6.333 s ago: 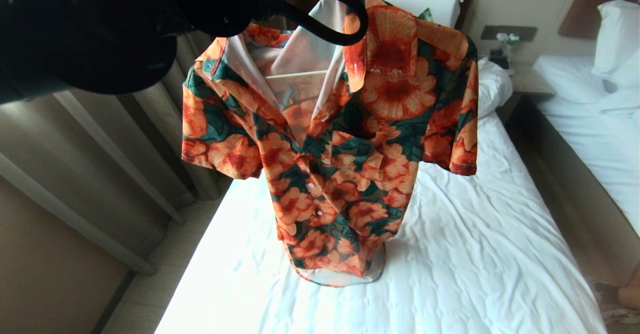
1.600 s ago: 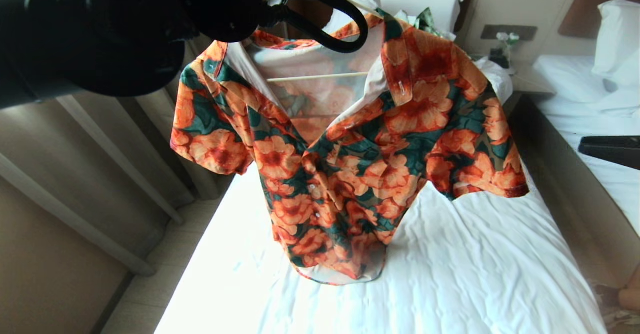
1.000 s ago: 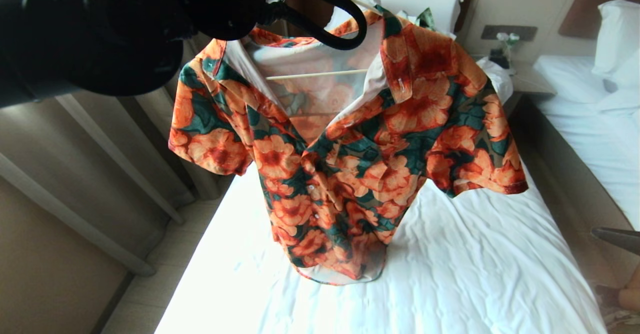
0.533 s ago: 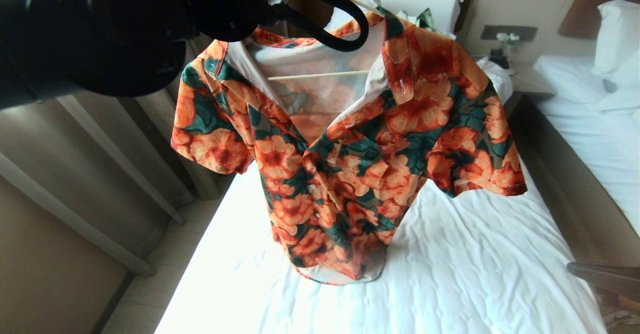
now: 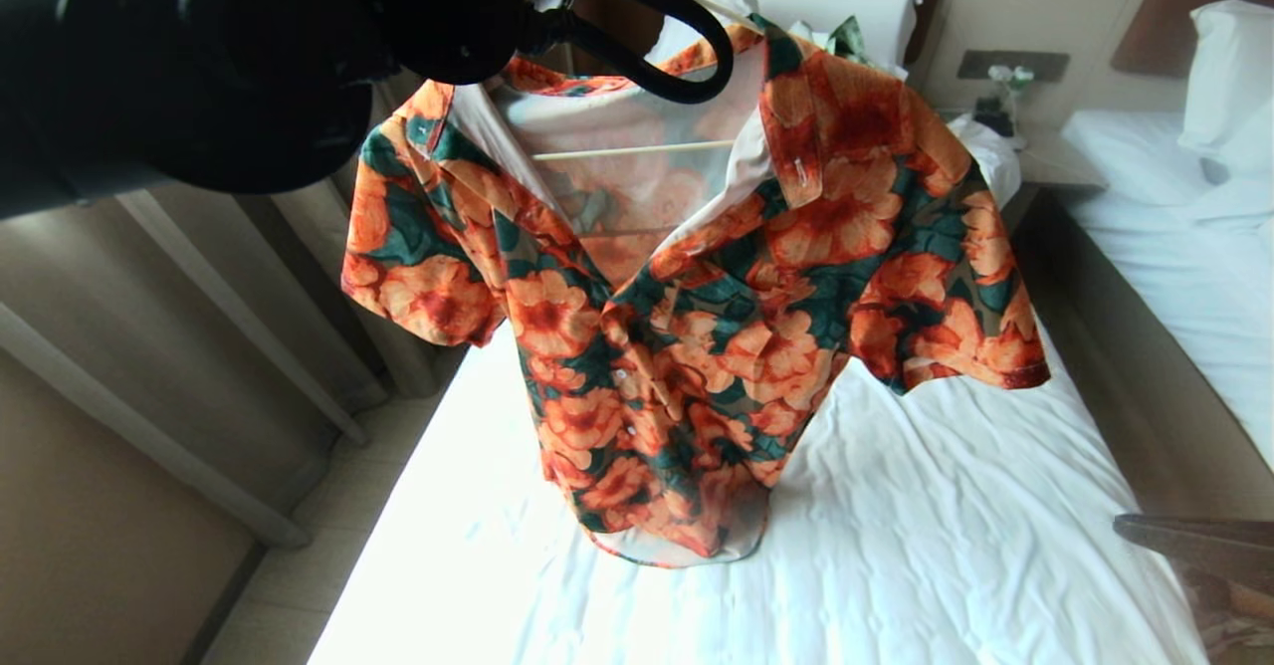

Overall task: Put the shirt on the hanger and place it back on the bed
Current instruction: Take the clothes hanger out of the clothes

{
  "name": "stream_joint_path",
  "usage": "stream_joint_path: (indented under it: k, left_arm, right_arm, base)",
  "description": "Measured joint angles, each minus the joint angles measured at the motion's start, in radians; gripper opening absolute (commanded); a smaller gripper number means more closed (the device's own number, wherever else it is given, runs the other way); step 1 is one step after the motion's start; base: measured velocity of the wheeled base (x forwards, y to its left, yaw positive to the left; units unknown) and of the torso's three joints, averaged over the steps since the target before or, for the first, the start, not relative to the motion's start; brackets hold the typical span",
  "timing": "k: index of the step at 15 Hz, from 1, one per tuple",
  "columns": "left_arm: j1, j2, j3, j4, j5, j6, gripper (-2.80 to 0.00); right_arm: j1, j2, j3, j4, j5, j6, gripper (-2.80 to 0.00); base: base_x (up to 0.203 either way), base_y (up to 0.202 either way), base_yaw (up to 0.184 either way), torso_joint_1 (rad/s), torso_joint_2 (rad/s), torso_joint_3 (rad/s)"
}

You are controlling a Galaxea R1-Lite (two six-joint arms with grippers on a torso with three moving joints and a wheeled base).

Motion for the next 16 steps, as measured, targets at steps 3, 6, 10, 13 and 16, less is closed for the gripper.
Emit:
stream_joint_path:
  k: [3,6,10,13,16]
  left_arm:
    - [-0.006,0.001,0.000,0.001,-0.001,0.000,-2.80]
    - [-0.007,0.007,0.000,0.001,-0.001,0.000,-2.80]
    - [-0.003,0.017,0.000,0.002,-0.003,0.000,-2.80]
    - [0.005,0.018,-0.001,0.003,-0.003,0.000,-2.80]
    - [0.010,0.017,-0.001,0.004,-0.003,0.001,-2.80]
  right_arm:
    - [0.093,0.024,-0.159,-0.001,-0.003,0.105,-2.80]
    - [0.225,0.122,-0.373,-0.001,-0.019,0.237,-2.80]
    - [0.425,0.292,-0.651,0.002,-0.100,0.394,-2.80]
    - [0.529,0.395,-0.811,0.008,-0.146,0.520,-2.80]
    - [0.590,0.465,-0.911,0.064,-0.209,0.531,0.00]
  base:
    - [0.000,0.000,0.000,0.000,0.00,0.000]
    - [0.000,0.000,0.000,0.000,0.00,0.000]
    - [0.000,0.000,0.000,0.000,0.00,0.000]
    - [0.000,0.000,0.000,0.000,0.00,0.000]
    - [0.000,0.000,0.000,0.000,0.00,0.000]
